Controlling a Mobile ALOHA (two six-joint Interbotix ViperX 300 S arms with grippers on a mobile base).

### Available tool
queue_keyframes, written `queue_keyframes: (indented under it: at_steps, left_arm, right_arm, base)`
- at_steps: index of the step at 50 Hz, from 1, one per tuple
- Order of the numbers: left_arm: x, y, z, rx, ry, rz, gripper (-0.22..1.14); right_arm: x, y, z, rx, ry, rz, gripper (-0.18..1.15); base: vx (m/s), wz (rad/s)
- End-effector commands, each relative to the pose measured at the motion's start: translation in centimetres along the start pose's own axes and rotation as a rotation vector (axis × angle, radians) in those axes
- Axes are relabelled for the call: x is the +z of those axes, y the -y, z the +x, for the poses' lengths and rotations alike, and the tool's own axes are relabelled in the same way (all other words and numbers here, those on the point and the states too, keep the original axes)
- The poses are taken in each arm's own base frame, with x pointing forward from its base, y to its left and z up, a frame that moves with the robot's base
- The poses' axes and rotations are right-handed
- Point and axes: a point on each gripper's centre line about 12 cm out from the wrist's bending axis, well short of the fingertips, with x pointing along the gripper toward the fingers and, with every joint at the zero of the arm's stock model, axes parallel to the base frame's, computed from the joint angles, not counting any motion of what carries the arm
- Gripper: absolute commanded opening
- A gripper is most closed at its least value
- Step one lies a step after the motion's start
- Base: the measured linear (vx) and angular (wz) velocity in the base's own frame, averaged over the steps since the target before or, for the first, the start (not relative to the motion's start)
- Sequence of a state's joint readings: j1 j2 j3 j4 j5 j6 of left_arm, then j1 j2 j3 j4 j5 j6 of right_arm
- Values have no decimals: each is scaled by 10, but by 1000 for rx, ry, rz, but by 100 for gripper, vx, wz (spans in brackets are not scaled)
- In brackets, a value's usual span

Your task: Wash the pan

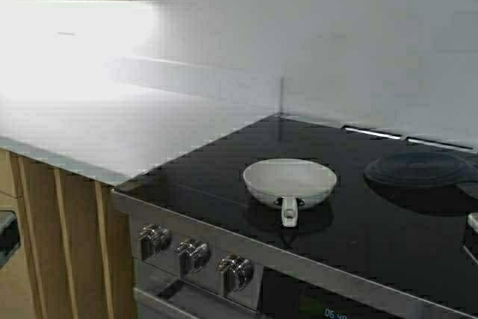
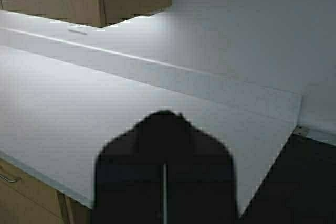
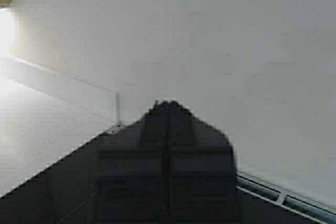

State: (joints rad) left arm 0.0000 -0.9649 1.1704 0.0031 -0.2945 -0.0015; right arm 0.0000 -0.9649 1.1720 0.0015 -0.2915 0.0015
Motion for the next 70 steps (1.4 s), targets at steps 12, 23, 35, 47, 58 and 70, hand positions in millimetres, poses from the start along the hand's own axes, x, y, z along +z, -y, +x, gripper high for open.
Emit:
queue_keyframes:
  at_steps: [12,23,35,47,58,70]
  left_arm:
    - [-29,31,11,-123,-173,-267,74]
    - [-59,70,20,-254,-291,-393,101]
    - [-101,88,23,-288,-370,-576,101]
    - [-155,120,31,-387,-517,-699,101]
    - [-221,153,41,-520,-670,-877,101]
    - [-305,185,45,-577,-805,-1087,101]
  right_arm:
    - [-7,-1,1,7,-21,-4,6]
    - [-6,-1,1,7,-21,-4,6]
    - [-7,-1,1,7,-23,-1,6]
    - [-7,-2,1,9,-23,-4,6]
    - [-8,-2,1,9,-25,-5,6]
    - [-9,-2,0,9,-26,-4,6]
  base:
    - [0,0]
    - [0,0]
    - [0,0]
    - [0,0]
    - [0,0]
    - [0,0]
